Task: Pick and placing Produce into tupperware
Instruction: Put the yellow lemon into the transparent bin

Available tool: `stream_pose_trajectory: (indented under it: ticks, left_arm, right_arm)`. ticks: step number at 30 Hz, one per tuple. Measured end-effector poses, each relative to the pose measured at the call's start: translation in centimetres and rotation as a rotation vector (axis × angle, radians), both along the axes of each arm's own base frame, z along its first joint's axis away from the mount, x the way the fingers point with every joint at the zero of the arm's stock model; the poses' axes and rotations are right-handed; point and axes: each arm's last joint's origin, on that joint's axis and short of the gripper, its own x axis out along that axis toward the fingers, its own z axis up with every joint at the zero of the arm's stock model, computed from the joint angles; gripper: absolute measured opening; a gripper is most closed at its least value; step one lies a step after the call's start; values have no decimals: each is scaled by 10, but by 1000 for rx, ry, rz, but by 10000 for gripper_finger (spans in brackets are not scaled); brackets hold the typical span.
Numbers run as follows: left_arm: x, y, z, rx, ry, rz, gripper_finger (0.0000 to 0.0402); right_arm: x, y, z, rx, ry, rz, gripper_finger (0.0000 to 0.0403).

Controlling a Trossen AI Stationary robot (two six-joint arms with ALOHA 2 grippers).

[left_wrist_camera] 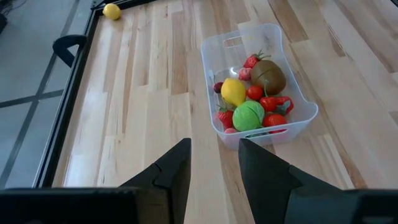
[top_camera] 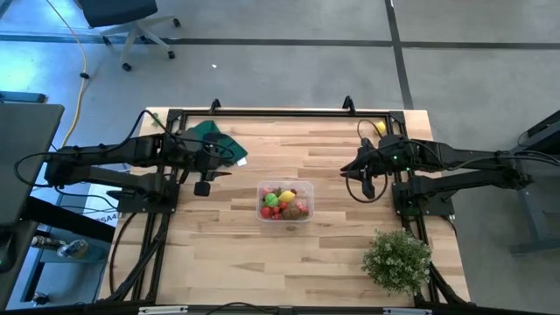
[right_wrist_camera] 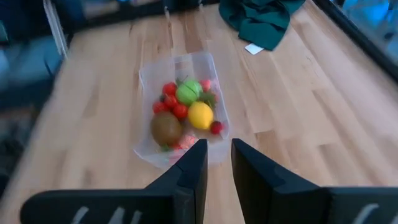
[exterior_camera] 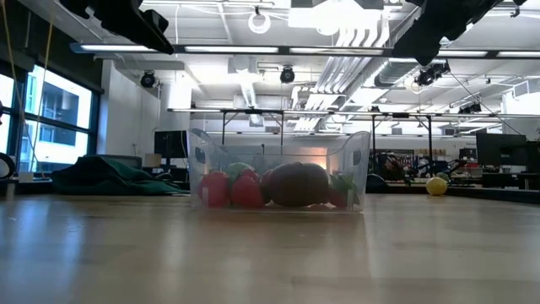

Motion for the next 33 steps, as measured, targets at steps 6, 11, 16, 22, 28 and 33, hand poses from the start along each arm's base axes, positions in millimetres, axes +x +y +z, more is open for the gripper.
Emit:
stream_pose_trajectory:
  ticks: [6,11,16,22,28,33]
  left_arm:
    - [0,0,0,0,0,0,122]
    - [0,0,0,0,0,0,122]
    - [0,0,0,0,0,0,122]
    - [0,0,0,0,0,0,122]
    - [0,0,0,0,0,0,122]
    - [0,0,0,0,0,0,122]
  right_arm:
    - [5,0,9,505,-112,-269,62]
    - [9,-5,19,673,-270,-491,62]
    - [12,-17,20,605,-385,-691,62]
    - [14,-54,16,549,-406,-910,62]
    - [20,-102,33,521,-279,-1029,62]
    - [30,-141,55,429,-47,-1182,62]
